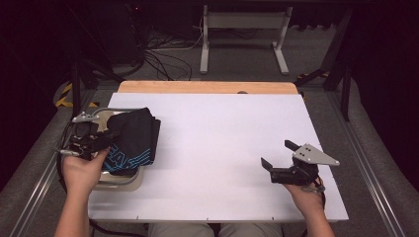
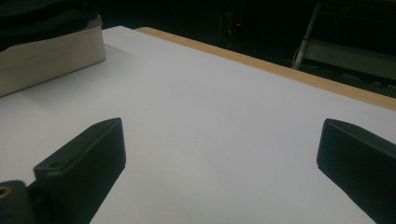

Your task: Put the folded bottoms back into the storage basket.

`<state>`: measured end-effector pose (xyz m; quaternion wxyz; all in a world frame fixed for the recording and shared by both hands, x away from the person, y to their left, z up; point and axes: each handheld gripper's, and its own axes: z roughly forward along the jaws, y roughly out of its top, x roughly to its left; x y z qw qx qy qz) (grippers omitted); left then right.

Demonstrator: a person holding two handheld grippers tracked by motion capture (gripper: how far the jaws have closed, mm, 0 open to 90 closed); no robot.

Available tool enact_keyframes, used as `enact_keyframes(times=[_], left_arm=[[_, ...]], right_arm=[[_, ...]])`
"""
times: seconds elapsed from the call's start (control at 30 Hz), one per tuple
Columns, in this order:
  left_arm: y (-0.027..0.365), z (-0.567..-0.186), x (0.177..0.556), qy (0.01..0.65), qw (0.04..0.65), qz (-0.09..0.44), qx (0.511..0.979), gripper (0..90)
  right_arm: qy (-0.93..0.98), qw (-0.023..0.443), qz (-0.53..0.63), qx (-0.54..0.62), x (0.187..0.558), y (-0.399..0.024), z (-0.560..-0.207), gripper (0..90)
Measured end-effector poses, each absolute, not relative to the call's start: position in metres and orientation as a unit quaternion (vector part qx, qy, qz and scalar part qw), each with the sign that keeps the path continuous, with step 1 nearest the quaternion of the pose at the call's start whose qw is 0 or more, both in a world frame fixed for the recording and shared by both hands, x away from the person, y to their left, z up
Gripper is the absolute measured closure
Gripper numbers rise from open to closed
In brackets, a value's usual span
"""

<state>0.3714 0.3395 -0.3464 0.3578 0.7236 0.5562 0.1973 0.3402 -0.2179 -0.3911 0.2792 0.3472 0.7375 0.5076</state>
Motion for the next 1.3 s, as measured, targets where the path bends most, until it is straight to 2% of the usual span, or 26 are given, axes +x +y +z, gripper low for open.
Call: enact_keyframes(times=[0.6,0.7,1.13,1.2,1.3], left_arm=[[0.352,-0.362,0.377,0.581,0.294,0.209,0.73,72.0],[0.356,-0.37,0.381,0.592,0.271,0.208,0.73,68.8],[0.362,-0.357,0.367,0.604,0.304,0.242,0.696,31.3],[0.36,-0.355,0.364,0.604,0.307,0.251,0.691,21.7],[0.36,-0.353,0.358,0.604,0.321,0.252,0.685,20.7]], right_arm=[[0.737,0.279,0.508,0.347,0.339,-0.217,-0.391,2.1],[0.739,0.279,0.507,0.346,0.339,-0.216,-0.391,2.1],[0.738,0.279,0.508,0.346,0.339,-0.216,-0.391,2.1],[0.738,0.279,0.508,0.346,0.339,-0.216,-0.391,2.1],[0.738,0.28,0.508,0.346,0.339,-0.216,-0.391,2.1]])
